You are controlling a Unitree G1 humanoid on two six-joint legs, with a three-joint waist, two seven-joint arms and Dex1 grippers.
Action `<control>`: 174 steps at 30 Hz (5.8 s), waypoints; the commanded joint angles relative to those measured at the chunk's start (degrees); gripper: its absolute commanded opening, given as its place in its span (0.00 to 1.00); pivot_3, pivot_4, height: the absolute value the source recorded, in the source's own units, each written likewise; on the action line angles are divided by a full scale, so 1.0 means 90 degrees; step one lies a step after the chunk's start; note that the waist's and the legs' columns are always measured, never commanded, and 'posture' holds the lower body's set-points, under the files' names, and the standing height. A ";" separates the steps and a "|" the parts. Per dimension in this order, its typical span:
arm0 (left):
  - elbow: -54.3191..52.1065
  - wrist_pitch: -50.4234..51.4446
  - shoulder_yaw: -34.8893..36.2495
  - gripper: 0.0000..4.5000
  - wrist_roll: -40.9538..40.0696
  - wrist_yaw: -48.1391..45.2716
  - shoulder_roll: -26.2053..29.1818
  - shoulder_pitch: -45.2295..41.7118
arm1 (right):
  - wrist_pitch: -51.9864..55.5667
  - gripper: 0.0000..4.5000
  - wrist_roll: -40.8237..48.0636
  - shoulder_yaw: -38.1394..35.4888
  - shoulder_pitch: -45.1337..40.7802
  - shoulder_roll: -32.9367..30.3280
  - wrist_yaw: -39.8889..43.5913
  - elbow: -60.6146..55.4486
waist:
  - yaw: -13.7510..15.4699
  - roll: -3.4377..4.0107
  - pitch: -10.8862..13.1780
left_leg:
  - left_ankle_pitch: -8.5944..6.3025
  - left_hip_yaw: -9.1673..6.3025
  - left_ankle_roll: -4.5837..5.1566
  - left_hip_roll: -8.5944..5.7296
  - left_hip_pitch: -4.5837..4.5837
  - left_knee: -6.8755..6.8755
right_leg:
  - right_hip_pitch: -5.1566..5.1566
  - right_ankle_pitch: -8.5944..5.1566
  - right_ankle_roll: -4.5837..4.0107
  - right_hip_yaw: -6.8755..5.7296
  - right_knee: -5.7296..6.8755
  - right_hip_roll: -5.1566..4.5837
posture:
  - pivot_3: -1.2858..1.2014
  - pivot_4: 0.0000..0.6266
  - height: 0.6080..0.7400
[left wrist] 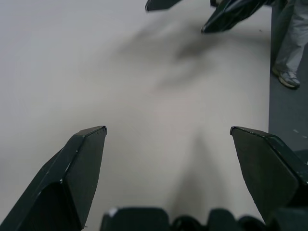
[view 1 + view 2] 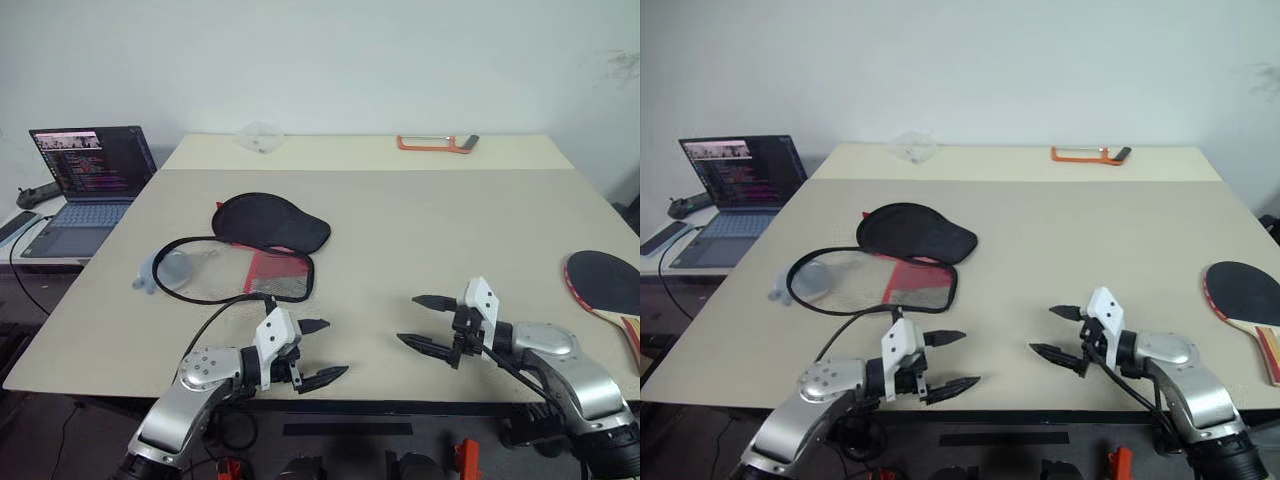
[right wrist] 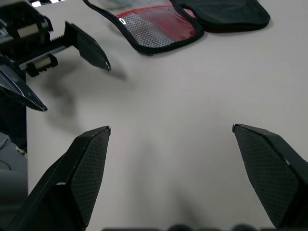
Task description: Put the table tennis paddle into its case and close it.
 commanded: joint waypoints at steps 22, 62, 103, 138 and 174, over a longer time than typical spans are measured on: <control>-0.0399 -0.0213 0.1144 1.00 -0.0489 0.0547 -0.0100 0.1658 | 0.0284 0.99 0.0345 -0.0111 -0.1162 0.0032 -0.0184 -0.0336 | 0.0008 -0.0003 0.0002 | -0.0003 -0.0002 -0.0001 0.0003 0.0000 -0.0002 | -0.0001 -0.0002 -0.0002 -0.0001 -0.0001 -0.0003 | 0.52 0.24 1.00; 0.1052 0.1680 0.3246 0.39 -0.1605 0.4757 -0.2185 -0.1838 | -0.0356 1.00 0.0032 0.0173 -0.0841 -0.0449 0.0232 -0.1060 | 0.0063 -0.0043 0.0018 | 0.0014 -0.0014 -0.0053 -0.0001 -0.0011 0.0008 | -0.0009 0.0001 0.0001 -0.0007 -0.0003 0.0006 | 0.52 0.24 1.00; 0.5558 0.3327 0.2347 0.01 -0.2079 0.0448 -0.0407 -0.5194 | 0.0205 1.00 0.0356 -0.0746 0.0099 -0.1204 -0.0005 -0.1765 | -0.0014 -0.0076 0.0038 | 0.0014 -0.0012 -0.0054 -0.0004 -0.0019 0.0011 | -0.0024 -0.0004 0.0006 -0.0005 0.0009 0.0007 | 0.52 0.24 1.00; 0.6111 0.0124 0.2089 1.00 0.0141 -0.0947 0.1609 -0.3994 | 0.1735 1.00 0.0960 -0.0670 -0.1487 0.0019 -0.1611 -0.1013 | -0.0040 -0.0086 0.0042 | 0.0015 0.0002 -0.0053 -0.0004 -0.0055 0.0014 | -0.0086 -0.0001 0.0002 0.0010 0.0039 0.0002 | 0.52 0.24 1.00; 0.3241 0.1337 0.1737 1.00 -0.1055 -0.1985 0.1249 -0.4268 | 0.6028 1.00 0.2128 -0.2568 -0.2750 0.3422 -0.4913 0.0692 | -0.0304 -0.0087 0.0038 | 0.0022 0.0104 -0.0053 0.0001 -0.0082 0.0028 | -0.0193 -0.0002 -0.0006 0.0129 0.0153 0.0013 | 0.52 0.24 1.00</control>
